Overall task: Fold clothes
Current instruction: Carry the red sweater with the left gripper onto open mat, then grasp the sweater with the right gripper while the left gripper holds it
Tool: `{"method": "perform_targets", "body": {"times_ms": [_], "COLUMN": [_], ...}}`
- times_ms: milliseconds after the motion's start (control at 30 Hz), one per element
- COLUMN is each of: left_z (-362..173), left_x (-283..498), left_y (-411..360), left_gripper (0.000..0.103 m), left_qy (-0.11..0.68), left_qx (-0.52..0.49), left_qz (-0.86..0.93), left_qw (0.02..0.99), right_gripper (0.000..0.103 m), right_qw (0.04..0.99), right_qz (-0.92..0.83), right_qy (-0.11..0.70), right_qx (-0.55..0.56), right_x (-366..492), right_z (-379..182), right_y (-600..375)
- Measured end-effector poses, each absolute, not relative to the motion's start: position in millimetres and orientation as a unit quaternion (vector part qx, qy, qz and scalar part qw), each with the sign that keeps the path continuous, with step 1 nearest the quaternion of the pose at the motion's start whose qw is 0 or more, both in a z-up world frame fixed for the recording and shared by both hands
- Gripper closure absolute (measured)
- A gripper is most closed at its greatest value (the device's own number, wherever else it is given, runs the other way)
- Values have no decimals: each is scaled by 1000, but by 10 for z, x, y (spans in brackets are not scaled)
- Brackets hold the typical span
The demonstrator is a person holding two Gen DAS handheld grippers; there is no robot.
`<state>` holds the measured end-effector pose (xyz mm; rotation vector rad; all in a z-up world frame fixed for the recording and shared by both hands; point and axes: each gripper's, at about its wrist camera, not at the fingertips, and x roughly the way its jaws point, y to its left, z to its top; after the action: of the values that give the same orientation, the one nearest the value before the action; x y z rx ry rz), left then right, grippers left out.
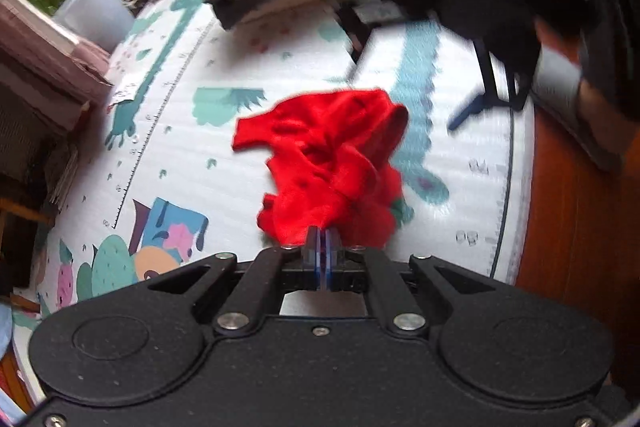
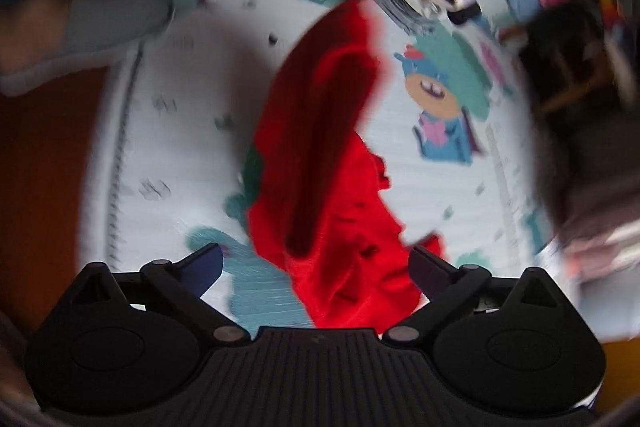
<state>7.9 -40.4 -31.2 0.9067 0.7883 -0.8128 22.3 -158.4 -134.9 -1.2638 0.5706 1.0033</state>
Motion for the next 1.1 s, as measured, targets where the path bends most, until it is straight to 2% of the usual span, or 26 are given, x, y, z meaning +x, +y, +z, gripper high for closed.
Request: {"method": "perform_targets", "body": {"times_ms": [67, 133, 167, 200, 300, 333, 367, 400, 433, 533, 700, 867, 900, 933, 1033, 1100], "left_z": [-200, -113, -99, -107, -210, -298, -394, -517, -610, -897, -1351, -1572, -1633, -1693, -1582, -1325], "left_x": [86, 105, 112, 112, 77, 38, -20, -107, -205, -549, -1151, -1181, -1163, -1143, -880, -491], "left_y": [-405, -404, -399, -395, -379, -372, -362, -346, -315, -262, -292, -474, -509, -544, -621, -615], "left_gripper": [103, 103, 103, 103, 103, 94, 81, 44, 35, 35, 36, 37, 52, 96, 96, 96], "left_qy": [348, 337, 334, 333, 351, 357, 354, 347, 332, 303, 192, 177, 186, 195, 231, 270], "left_qx": [403, 394, 396, 401, 422, 438, 461, 485, 497, 526, 646, 671, 681, 691, 668, 611], "left_qz": [-372, -371, -369, -364, -366, -367, -367, -374, -387, -440, -485, -509, -507, -504, -483, -442], "left_qw": [760, 770, 772, 772, 752, 739, 726, 710, 702, 662, 557, 509, 494, 480, 517, 599], "right_gripper": [5, 17, 28, 31, 29, 27, 23, 19, 18, 18, 18, 14, 12, 12, 10, 7], "right_qw": [660, 664, 669, 673, 647, 629, 612, 594, 576, 533, 511, 517, 520, 524, 532, 538], "right_qz": [434, 433, 424, 418, 424, 432, 441, 450, 459, 476, 491, 494, 493, 492, 487, 484], "right_qy": [243, 246, 255, 271, 275, 272, 267, 260, 254, 226, 187, 169, 167, 167, 162, 158], "right_qx": [-563, -558, -555, -547, -571, -586, -600, -613, -627, -663, -680, -678, -677, -675, -673, -672], "right_x": [221, 276, 325, 365, 309, 258, 191, 123, 54, -135, -363, -455, -464, -471, -446, -356], "right_z": [-1436, -1456, -1465, -1476, -1589, -1635, -1685, -1737, -1788, -1948, -2131, -2256, -2274, -2285, -2326, -2362], "right_y": [-1522, -1465, -1427, -1414, -1404, -1427, -1461, -1497, -1532, -1655, -1739, -1753, -1758, -1762, -1789, -1798]}}
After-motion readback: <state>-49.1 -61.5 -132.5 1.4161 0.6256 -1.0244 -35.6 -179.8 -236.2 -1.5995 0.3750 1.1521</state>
